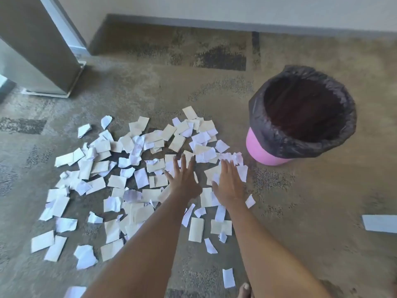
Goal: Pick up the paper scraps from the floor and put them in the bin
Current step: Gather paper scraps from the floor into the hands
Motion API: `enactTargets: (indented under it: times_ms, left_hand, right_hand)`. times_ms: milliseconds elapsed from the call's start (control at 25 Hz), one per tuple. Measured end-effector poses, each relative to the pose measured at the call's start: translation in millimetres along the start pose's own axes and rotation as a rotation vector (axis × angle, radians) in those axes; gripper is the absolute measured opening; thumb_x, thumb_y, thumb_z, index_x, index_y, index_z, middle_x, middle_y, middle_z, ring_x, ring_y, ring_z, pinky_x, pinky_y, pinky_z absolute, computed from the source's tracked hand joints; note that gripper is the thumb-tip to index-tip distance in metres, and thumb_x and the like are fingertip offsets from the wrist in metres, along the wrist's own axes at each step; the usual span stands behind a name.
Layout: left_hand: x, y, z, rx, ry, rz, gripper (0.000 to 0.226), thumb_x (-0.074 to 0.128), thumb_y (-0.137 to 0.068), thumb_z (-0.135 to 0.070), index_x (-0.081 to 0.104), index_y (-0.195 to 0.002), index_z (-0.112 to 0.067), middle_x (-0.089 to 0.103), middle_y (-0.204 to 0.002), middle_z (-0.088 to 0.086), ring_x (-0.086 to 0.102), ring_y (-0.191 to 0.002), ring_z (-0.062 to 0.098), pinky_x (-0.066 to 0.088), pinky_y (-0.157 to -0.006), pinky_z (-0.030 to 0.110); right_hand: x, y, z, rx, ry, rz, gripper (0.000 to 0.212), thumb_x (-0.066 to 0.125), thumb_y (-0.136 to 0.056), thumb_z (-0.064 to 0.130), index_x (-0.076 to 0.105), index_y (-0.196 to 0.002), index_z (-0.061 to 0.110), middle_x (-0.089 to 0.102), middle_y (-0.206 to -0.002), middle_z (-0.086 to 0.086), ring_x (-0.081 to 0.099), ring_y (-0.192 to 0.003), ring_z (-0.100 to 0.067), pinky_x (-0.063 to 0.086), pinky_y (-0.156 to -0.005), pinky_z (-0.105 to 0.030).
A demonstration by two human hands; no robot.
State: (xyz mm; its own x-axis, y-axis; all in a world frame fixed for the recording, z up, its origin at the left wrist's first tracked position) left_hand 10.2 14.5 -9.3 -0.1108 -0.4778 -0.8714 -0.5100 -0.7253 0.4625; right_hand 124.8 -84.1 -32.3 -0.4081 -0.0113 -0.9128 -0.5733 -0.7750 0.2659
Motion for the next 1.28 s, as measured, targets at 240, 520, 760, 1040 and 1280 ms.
enactTargets:
  times_ms: [240,520,760,1040,1280]
  left_hand:
    - [80.9,-67.0,3.5,0.078,-0.029,0.215,0.133,0.084,-0.062,-0.052,-0.011,-0.153,-0.03,-0.022,-0.159,0.007,-0.029,-0.143,0.042,0.012,-0.104,0.08]
    - [99.6,-68.2,3.6,0.099,0.067,0.292,0.137,0.094,-0.05,-0.043,0.004,-0.153,-0.034,-0.012,-0.161,0.015,-0.023,-0.143,0.048,0.016,-0.111,0.07]
    - [130.0,-38.8,4.1,0.083,0.045,0.207,0.135,0.095,-0.044,-0.045,0.014,-0.151,-0.028,-0.003,-0.162,0.008,-0.006,-0.148,0.037,0.033,-0.104,0.068]
    - [127.8,-29.6,-5.0,0.109,-0.038,0.112,0.107,0.091,-0.059,-0.026,0.026,-0.144,-0.026,0.023,-0.142,0.001,0.024,-0.134,0.026,0.051,-0.084,0.054]
    - [125.0,-33.0,-0.8,0.22,0.061,-0.015,0.063,0.072,-0.08,-0.022,0.044,-0.137,-0.023,0.04,-0.133,0.004,0.034,-0.132,0.027,0.052,-0.087,0.046]
  right_hand:
    - [58.6,-55.7,-35.4,0.122,0.092,0.11,0.114,0.075,-0.065,0.066,0.01,-0.152,0.033,-0.004,-0.164,-0.004,-0.007,-0.148,-0.041,0.005,-0.11,-0.07]
    - [82.6,-71.8,-27.7,0.165,-0.035,0.342,0.122,0.076,-0.065,0.063,-0.005,-0.153,0.041,-0.019,-0.162,-0.002,-0.014,-0.145,-0.048,0.018,-0.105,-0.076]
    - [111.6,-39.1,-16.2,0.108,0.043,0.135,0.077,0.072,-0.084,0.041,0.03,-0.147,0.031,0.02,-0.155,-0.001,0.024,-0.139,-0.04,0.037,-0.105,-0.054]
    - [108.8,-32.8,-28.9,0.069,-0.08,0.039,0.027,0.064,-0.091,0.015,0.053,-0.115,0.02,0.046,-0.121,-0.006,0.051,-0.108,-0.029,0.047,-0.082,-0.032]
    - [88.5,-26.8,-36.7,-0.106,0.049,-0.048,0.023,0.047,-0.093,0.001,0.059,-0.11,0.013,0.059,-0.109,-0.008,0.057,-0.103,-0.029,0.047,-0.073,-0.034]
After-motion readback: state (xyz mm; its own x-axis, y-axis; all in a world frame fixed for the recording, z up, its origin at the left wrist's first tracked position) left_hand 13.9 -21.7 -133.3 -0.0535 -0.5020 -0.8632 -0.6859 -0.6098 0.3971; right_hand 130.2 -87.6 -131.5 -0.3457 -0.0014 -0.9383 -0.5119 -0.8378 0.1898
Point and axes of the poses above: each hand's wrist, its own y-axis away from the middle knuckle, its own x-axis out of the palm, z = x × y, the point moved 2 cm from there along -y, towards the middle knuckle
